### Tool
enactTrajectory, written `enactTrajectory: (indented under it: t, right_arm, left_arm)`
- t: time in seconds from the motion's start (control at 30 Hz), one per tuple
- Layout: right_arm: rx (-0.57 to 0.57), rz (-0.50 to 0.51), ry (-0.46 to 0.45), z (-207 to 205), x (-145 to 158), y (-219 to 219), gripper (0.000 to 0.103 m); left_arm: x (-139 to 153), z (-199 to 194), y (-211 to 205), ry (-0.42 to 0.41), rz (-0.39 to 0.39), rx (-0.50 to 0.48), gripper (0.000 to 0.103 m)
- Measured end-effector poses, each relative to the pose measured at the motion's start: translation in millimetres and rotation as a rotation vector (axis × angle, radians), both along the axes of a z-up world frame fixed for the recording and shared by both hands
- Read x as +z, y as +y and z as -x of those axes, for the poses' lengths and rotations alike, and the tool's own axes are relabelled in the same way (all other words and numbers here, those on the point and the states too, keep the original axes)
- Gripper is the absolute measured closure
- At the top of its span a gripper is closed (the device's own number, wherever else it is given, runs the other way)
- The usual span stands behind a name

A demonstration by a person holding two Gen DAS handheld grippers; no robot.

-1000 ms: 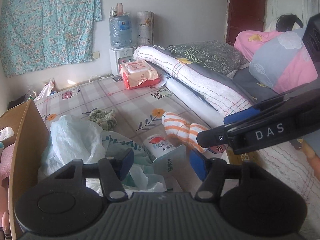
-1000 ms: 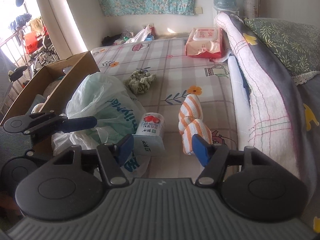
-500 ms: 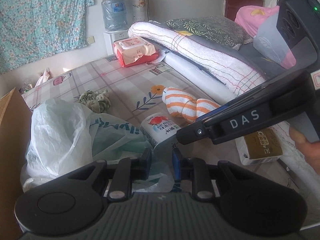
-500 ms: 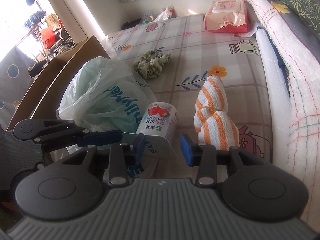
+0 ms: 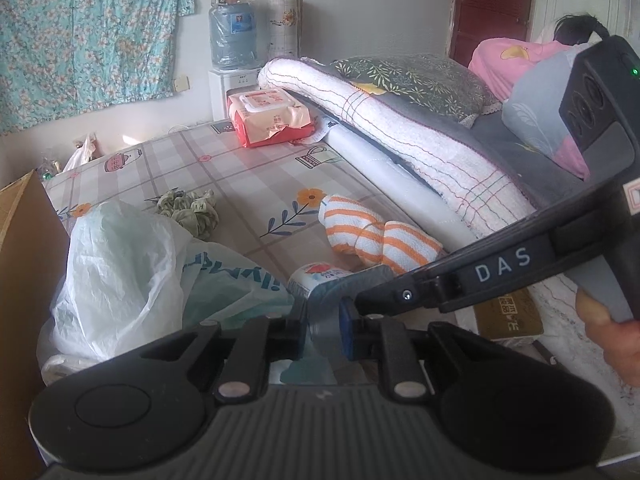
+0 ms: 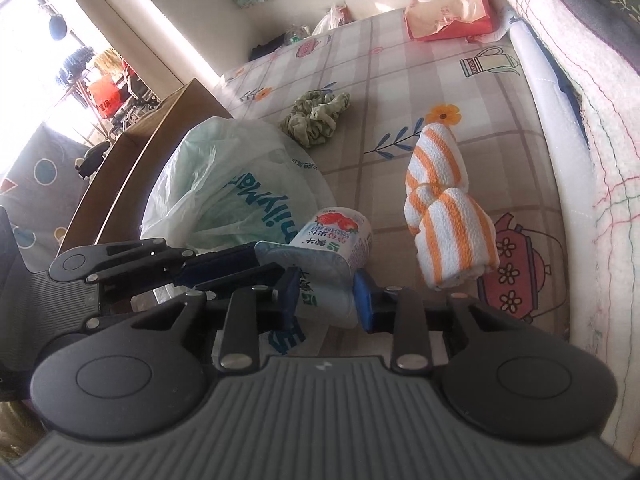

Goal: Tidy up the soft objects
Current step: 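Reach the left tool to the white cup container and grasp it, then carry the white container with the left tool over the box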

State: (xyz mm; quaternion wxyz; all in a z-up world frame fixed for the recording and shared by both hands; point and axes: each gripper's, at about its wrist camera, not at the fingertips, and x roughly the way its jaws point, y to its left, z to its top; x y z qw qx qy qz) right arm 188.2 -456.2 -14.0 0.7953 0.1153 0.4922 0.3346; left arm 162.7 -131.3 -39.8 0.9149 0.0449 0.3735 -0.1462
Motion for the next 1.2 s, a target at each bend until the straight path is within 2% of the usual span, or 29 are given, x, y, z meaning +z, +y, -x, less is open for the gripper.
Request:
enactTrajectory:
  t: [0.13,0.23,0.4,0.77,0.97,1.2]
  right_arm:
    - [-0.046,-0.097,0.088,3.1,1.5,-17.2,0.077]
    - [-0.085,-0.109,0.105,-0.3,-2.5,-23.4,0.083]
    - [-0.130,-0.116,0.126,-9.7,-10.7,-25.2,0.083]
    - [-0.169,-0.173,0.206,-14.0,-14.0,-23.4,0.083]
    - [-0.218,-0.174,0.192,8.1,8.6,-32.8,0.083]
    - [-0.216,-0.188,0.094,40.2,64.0,-31.7,0.083]
  left_arm:
    - [4.2,-3.4,3.4,0.043,0.062,-0.005,0.078]
    - [-0.5,-9.8,2.9,0.076,0.093,-0.007,0.076]
    - [-7.5,-17.3,9.3,0.104,0.133,0.035,0.067]
    - [-2.4,-21.8,19.2,0.172,0.212,0.074,0.074]
    - [15.5,-4.9,15.8,0.154,0.251,0.054,0.074]
    - [58.8,27.4,31.4,0.063,0.321,0.046,0.074]
